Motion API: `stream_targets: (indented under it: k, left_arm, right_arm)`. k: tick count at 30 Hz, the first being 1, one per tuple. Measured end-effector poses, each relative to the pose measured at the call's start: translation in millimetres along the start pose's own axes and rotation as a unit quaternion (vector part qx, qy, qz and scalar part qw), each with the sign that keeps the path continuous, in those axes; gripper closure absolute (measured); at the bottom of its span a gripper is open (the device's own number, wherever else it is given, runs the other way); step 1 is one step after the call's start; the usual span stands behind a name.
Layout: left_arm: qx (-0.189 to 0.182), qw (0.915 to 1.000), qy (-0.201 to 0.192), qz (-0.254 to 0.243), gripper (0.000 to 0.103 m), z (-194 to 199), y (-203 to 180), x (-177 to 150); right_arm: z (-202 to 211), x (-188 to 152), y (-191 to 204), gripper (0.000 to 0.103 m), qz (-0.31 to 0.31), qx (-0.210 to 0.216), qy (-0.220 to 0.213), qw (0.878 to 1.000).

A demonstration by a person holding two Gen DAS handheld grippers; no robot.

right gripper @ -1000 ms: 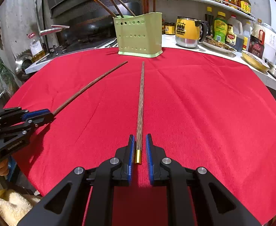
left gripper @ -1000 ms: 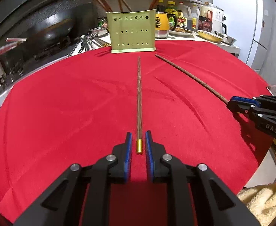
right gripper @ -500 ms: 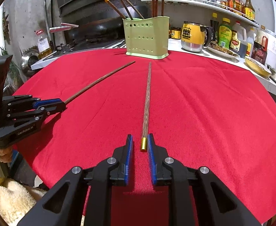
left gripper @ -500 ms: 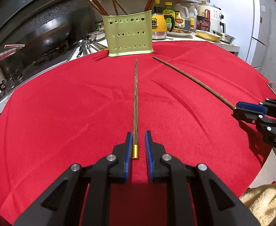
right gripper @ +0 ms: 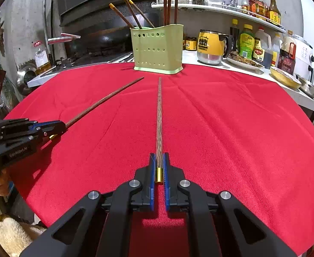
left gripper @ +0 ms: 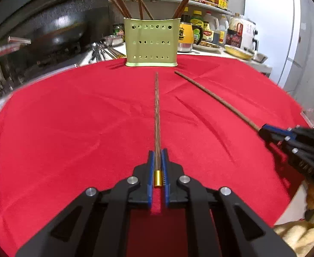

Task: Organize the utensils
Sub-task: 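Lift the chopstick upright with the right tool above the green holder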

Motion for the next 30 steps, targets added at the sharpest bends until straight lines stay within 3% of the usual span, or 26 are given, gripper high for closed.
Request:
stream_targets:
  k: [8, 16, 22, 30]
  left_arm:
    - [0.023, 0.9969, -0.075, 0.002, 0.097, 43.2, 13.5, 31.4]
    - [0.056, 0.9807, -0.187, -0.008, 0.097, 111.3, 29.3, 86.0]
    - [0.069, 0.9712, -0.228, -0.008, 0.097, 138.4, 36.1, 107.8]
    - [0.076, 0.9659, -0.248, -0.002, 0.097, 156.9, 46.1, 115.1]
  right_arm:
    - [29.8, 25.3, -0.1, 0.096, -0.01, 0.013, -0.034, 0.999]
    - [77.0, 80.1, 12.8, 0.096, -0.007, 0.038, -0.102, 0.994]
    - [104.6, 122.0, 26.4, 0.096, 0.005, 0.048, -0.148, 0.988]
    - [122.1, 155.6, 35.3, 0.096, 0.016, 0.048, -0.177, 0.983]
Point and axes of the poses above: each gripper's, at about its wrist camera, not at the fingertips, and z roughly against the way its jaws point, y to its left, x to its top, the point moved 3 cm from there along -z, roughly the way its jaws point, and after that the axes turned 11 degrees about -z, right-handed, at the moved point
